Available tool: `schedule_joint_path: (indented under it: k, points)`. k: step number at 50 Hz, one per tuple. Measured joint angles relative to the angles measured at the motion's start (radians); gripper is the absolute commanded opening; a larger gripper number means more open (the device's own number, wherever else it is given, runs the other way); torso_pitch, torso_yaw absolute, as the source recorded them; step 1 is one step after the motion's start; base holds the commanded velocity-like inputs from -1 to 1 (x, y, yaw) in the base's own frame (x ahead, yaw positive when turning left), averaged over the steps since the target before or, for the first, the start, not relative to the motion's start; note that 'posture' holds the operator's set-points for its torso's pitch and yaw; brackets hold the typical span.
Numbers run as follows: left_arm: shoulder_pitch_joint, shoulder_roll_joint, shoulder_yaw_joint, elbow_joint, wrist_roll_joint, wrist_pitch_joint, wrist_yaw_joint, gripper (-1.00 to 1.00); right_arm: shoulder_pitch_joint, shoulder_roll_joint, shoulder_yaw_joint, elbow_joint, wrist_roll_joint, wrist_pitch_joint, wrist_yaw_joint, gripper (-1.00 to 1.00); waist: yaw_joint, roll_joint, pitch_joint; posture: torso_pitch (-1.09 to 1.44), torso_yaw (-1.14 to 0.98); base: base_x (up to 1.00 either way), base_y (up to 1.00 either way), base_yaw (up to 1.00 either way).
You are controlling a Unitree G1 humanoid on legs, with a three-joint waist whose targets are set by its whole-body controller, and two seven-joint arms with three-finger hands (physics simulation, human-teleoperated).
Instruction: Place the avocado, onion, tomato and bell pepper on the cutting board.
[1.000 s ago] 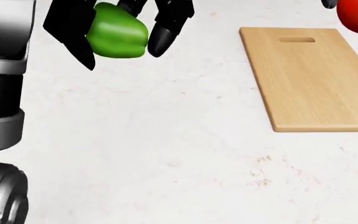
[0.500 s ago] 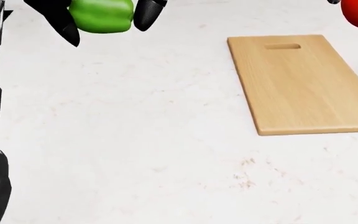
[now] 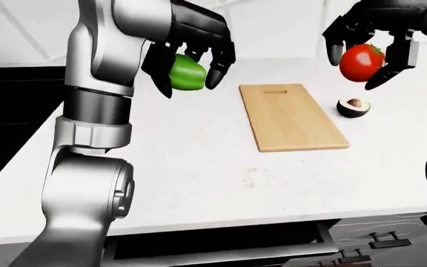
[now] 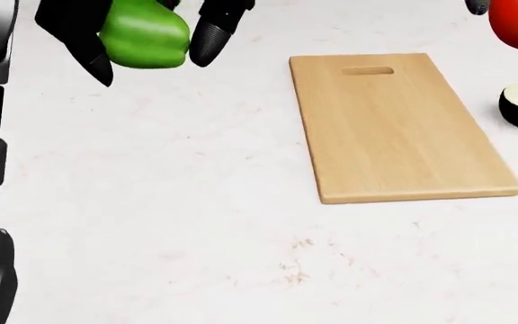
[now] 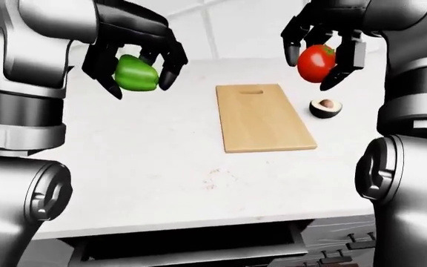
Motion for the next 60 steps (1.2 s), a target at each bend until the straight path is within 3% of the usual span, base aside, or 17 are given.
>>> schedule_joint_path:
  k: [4,9,11,15,18,21,23,28,32,38,40,43,45,49,51,56,60]
  points:
    - [-0.009,0.014,0.014,0.005,0.005,0.002,-0.001,-1.0,-0.002,0.009,0.003,-0.002,-0.001,0.0,0.001,-1.0,0.014,0.041,0.013,0.0,0.0,0.0,-0.14,0.0]
    - [-0.016,0.019,0.017,0.002,0.004,0.001,0.003,-1.0,0.003,0.014,0.005,-0.004,-0.003,-0.002,0.0,-1.0,0.016,0.096,0.004,0.0,0.0,0.0,-0.15,0.0]
    - [-0.011,0.028,0.023,0.004,0.006,0.0,0.002,-1.0,0.002,0.023,0.006,-0.008,0.0,-0.005,0.002,-1.0,0.024,0.081,0.007,0.0,0.0,0.0,-0.16,0.0]
    - [0.001,0.032,0.024,0.019,0.015,0.004,-0.01,-1.0,0.0,0.029,0.012,-0.001,0.001,-0.011,0.008,-1.0,0.018,0.073,0.0,0.0,0.0,0.0,-0.15,0.0]
    - [-0.009,0.031,0.023,0.015,0.014,0.003,-0.01,-1.0,-0.01,0.021,0.007,-0.007,0.0,-0.008,0.008,-1.0,0.009,0.049,0.002,0.0,0.0,0.0,-0.16,0.0]
    - [-0.017,0.034,0.027,0.016,0.01,-0.001,-0.004,-1.0,-0.02,0.02,0.005,-0.012,0.002,-0.009,0.005,-1.0,0.012,0.013,-0.002,0.0,0.0,0.0,-0.16,0.0]
    - [-0.023,0.035,0.027,0.015,0.01,-0.002,-0.001,-1.0,-0.022,0.017,0.003,-0.014,0.003,-0.009,0.002,-1.0,0.012,-0.031,-0.011,0.0,0.0,0.0,-0.16,0.0]
    - [-0.015,0.016,0.003,0.02,0.001,-0.01,-0.004,-1.0,-0.006,0.001,0.001,0.005,-0.006,0.002,0.007,-1.0,-0.001,-0.002,0.002,0.0,0.0,0.0,-0.17,0.0]
    - [-0.024,0.025,0.017,0.021,0.006,-0.009,-0.003,-1.0,-0.012,0.009,0.002,-0.001,-0.006,0.001,0.007,-1.0,0.015,0.043,0.015,0.0,0.0,0.0,-0.18,0.0]
    - [-0.026,0.031,0.022,0.003,0.002,-0.005,-0.006,-1.0,-0.02,0.014,0.003,-0.007,-0.004,0.0,0.007,-1.0,0.014,0.103,0.002,0.0,0.0,0.0,-0.18,0.0]
    - [-0.015,0.04,0.03,0.001,0.002,-0.002,-0.012,-1.0,-0.019,0.029,0.006,-0.008,0.0,0.0,0.011,-1.0,0.02,0.08,0.002,0.0,0.0,0.0,-0.18,0.0]
    - [-0.004,0.045,0.031,0.009,0.007,0.003,-0.022,-1.0,-0.024,0.036,0.012,-0.004,0.002,-0.001,0.022,-1.0,0.017,0.08,-0.001,0.0,0.0,0.0,-0.18,0.0]
    - [-0.009,0.045,0.028,0.01,0.009,0.005,-0.024,-1.0,-0.026,0.031,0.009,-0.008,0.002,-0.001,0.021,-1.0,0.011,0.067,-0.001,0.0,0.0,0.0,-0.18,0.0]
    - [-0.013,0.049,0.034,-0.005,0.004,0.004,-0.019,-1.0,-0.033,0.034,0.007,-0.015,0.002,0.001,0.012,-1.0,0.011,0.022,-0.003,0.0,0.0,0.0,-0.18,0.0]
    - [-0.013,0.051,0.035,-0.007,0.001,0.002,-0.015,-1.0,-0.032,0.033,0.008,-0.017,0.003,-0.002,0.011,-1.0,0.014,-0.017,-0.007,0.0,0.0,0.0,-0.17,0.0]
    - [-0.005,0.028,0.007,0.01,-0.005,-0.008,-0.014,-1.0,-0.016,0.015,0.004,0.007,-0.008,0.009,0.018,-1.0,-0.002,0.005,0.006,0.0,0.0,0.0,-0.18,0.0]
    - [-0.013,0.035,0.019,0.0,-0.004,-0.004,-0.018,-1.0,-0.022,0.021,0.001,-0.011,-0.005,0.013,0.027,-1.0,0.009,0.042,0.009,0.0,0.0,0.0,-0.18,0.0]
